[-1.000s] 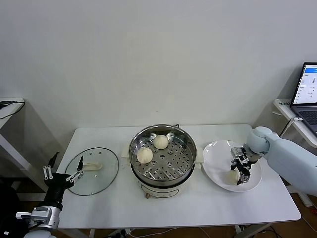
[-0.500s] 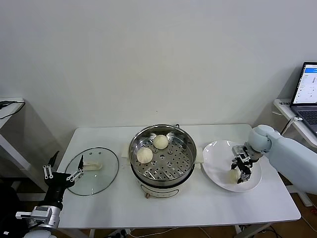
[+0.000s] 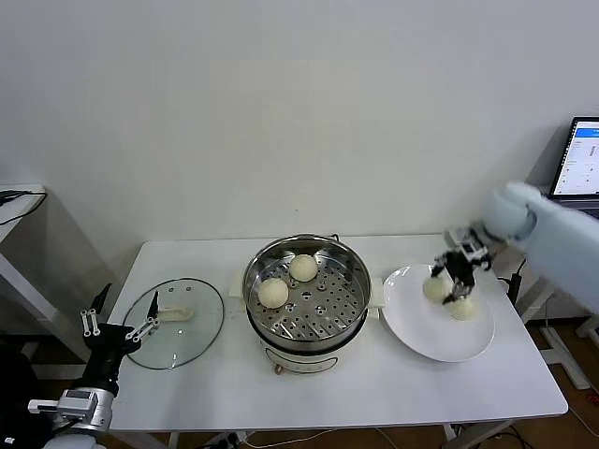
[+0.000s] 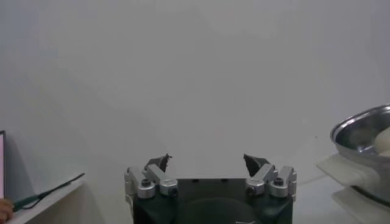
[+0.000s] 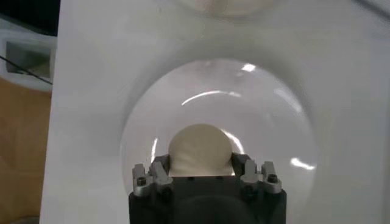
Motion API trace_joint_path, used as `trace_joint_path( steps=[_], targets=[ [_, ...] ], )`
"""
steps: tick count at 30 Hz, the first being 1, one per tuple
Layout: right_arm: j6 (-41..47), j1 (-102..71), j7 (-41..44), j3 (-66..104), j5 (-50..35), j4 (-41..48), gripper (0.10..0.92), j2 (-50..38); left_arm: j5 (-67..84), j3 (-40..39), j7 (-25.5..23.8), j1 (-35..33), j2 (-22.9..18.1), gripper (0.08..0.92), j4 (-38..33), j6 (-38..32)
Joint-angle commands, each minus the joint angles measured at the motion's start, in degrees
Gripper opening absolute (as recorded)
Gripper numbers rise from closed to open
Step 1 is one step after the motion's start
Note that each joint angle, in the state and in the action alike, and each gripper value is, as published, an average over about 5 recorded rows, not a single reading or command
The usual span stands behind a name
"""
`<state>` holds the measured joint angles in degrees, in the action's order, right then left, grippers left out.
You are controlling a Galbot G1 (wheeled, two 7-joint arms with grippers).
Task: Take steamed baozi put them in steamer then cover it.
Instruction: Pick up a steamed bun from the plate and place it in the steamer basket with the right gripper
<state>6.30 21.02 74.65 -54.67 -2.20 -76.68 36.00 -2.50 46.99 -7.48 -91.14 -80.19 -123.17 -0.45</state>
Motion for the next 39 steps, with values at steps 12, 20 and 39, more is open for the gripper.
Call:
trace_joint_path(
  steps=[12,20,39],
  targets=[
    [-20.8,26.7,-4.0,-20.7,-6.9,-8.0,0.650,16.3,0.1,1.0,-0.4,-0.1,0.2,0.823,0.5,-0.1],
    [-30.1,22.5,-9.5,-20.7,5.5,-9.2,0.653,23.5,0.4,1.8,-0.7,0.2,0.3,0.823,1.2,0.0],
    [-45.9,11.3,-20.4,-19.8,20.9,-10.7,0.653,27.1,1.2,2.4,-1.0,1.6,0.9,0.823,3.5,0.3]
  ],
)
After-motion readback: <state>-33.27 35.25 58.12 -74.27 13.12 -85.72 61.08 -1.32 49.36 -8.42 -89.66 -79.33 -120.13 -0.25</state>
